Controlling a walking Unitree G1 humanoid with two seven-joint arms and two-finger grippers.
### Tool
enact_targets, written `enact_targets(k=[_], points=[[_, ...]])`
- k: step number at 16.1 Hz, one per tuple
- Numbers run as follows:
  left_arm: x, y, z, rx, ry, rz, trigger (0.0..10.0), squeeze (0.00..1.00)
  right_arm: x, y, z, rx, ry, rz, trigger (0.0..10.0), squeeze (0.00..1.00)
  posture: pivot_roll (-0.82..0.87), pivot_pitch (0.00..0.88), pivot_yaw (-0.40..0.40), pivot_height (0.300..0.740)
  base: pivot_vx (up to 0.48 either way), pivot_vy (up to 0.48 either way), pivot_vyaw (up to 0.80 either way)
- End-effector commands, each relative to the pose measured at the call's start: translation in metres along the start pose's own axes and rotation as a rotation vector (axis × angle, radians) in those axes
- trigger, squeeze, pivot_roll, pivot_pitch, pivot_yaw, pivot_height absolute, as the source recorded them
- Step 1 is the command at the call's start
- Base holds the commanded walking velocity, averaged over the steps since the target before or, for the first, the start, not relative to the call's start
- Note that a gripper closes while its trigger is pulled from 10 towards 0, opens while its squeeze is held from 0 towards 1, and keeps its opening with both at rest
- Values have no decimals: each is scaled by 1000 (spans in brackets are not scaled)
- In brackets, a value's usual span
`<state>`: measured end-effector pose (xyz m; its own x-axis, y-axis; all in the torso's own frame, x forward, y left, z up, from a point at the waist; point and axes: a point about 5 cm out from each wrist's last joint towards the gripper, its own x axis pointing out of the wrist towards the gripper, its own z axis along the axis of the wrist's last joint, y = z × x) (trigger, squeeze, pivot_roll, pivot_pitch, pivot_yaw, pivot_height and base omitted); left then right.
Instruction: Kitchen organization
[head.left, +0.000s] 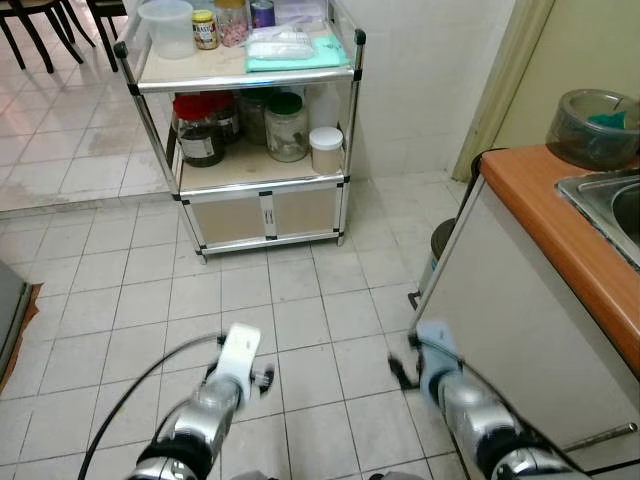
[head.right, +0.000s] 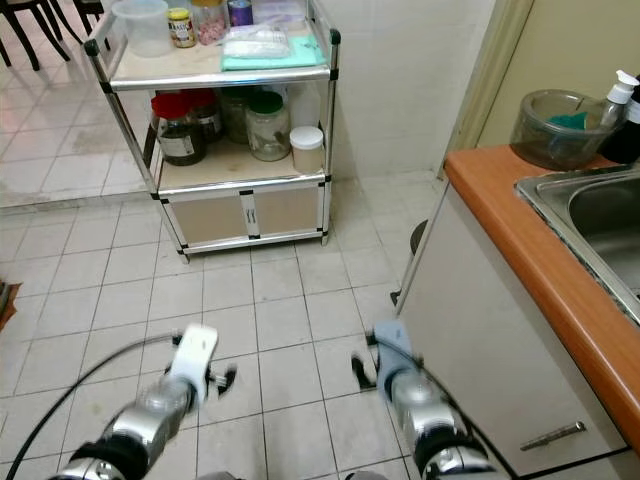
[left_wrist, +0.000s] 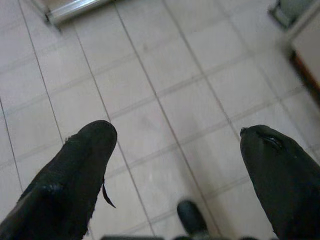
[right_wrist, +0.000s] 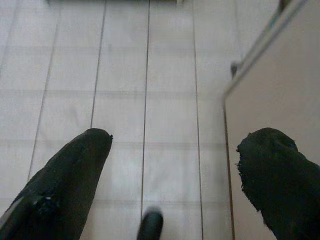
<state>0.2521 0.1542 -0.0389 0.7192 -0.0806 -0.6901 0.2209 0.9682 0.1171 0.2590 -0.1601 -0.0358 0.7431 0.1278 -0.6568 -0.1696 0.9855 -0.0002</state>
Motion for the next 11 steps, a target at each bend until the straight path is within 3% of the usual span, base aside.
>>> enact_targets(k=[1,7,11], points=[[-1,7,18,-20,-84,24,10000,0,1,-1,22,10,-99,9,10000,0,-80,0,45,740,0,0,0],[-19,18,73,-43,-374,63,10000,0,-12,0,85,47,-397,18,10000,0,-86,0,42,740,0,0,0],[-43,29,107,-74,-550,93,10000,0,-31,0,121,88,-550,-1,10000,0,-83,0,43,740,0,0,0]])
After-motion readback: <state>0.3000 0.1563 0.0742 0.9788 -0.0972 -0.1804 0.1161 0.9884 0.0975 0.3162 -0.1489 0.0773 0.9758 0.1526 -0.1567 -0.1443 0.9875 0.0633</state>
